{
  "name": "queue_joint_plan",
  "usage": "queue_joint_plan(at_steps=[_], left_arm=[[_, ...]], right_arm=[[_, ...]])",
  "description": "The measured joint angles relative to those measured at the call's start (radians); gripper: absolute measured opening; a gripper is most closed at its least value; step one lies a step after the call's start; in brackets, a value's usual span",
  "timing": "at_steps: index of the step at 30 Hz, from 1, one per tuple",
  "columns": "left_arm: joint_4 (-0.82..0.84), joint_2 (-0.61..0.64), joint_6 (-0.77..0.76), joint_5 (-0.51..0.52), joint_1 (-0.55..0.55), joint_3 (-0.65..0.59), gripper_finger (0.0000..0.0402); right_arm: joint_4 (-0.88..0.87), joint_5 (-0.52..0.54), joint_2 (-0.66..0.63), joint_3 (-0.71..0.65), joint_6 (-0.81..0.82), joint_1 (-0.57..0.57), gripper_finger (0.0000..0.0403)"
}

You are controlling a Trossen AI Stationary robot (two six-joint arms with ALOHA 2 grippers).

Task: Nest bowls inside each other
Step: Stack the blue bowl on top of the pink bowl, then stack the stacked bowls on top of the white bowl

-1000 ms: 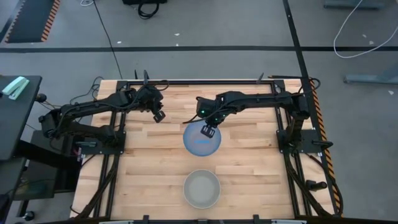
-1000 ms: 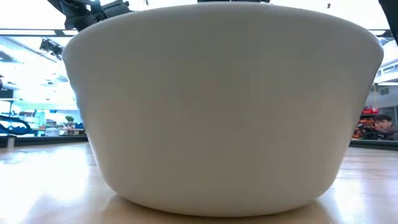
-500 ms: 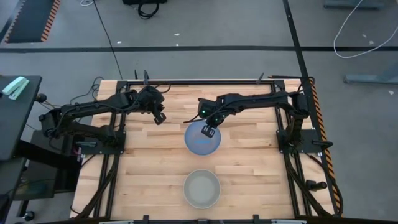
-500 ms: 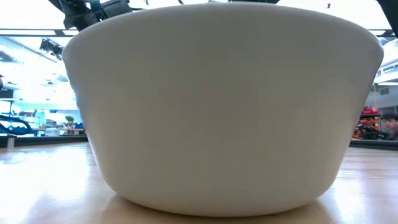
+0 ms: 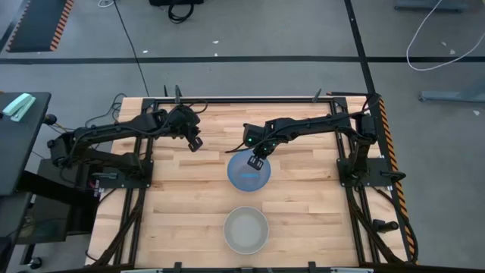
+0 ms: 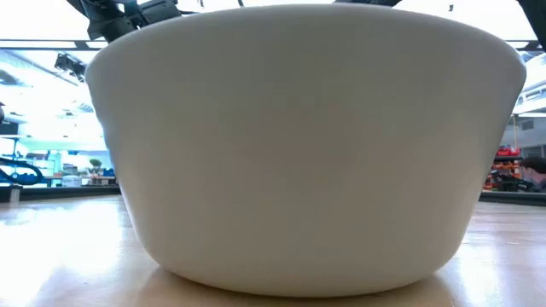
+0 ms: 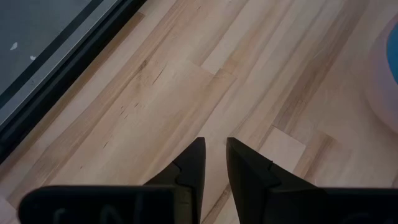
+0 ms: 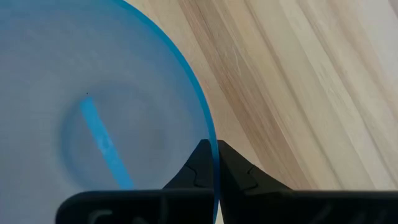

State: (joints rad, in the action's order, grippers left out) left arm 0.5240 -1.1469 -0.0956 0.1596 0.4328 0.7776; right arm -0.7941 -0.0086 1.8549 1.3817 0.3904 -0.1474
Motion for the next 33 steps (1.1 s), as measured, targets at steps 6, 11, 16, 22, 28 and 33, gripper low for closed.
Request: queue_joint_plan(at_steps=[6, 11, 16, 22, 28, 33], left_arm=[[-0.001, 0.000, -0.006, 0.000, 0.000, 0.000, 0.0067], [-0.001, 0.000, -0.006, 0.000, 0.000, 0.000, 0.0073], [-0.001, 0.000, -0.006, 0.000, 0.000, 0.000, 0.0073], [-0.001, 0.000, -0.006, 0.000, 0.000, 0.000, 0.0067], [-0.001, 0.000, -0.006, 0.000, 0.000, 0.000, 0.0073], [-0.001, 0.000, -0.006, 0.000, 0.000, 0.000, 0.0073]], right_arm=[[0.026, -0.001, 0.000, -0.003, 0.008, 0.000, 0.0010], [0.028, -0.026, 0.000, -0.001, 0.009, -0.001, 0.0041], [0.026, -0.056, 0.000, 0.042, 0.000, 0.002, 0.0077], [-0.042, -0.055, 0.000, 0.110, -0.017, 0.002, 0.0109], [-0.164, -0.015, 0.000, 0.120, -0.018, -0.006, 0.0121], [-0.212, 0.008, 0.000, 0.097, -0.010, -0.015, 0.0122]])
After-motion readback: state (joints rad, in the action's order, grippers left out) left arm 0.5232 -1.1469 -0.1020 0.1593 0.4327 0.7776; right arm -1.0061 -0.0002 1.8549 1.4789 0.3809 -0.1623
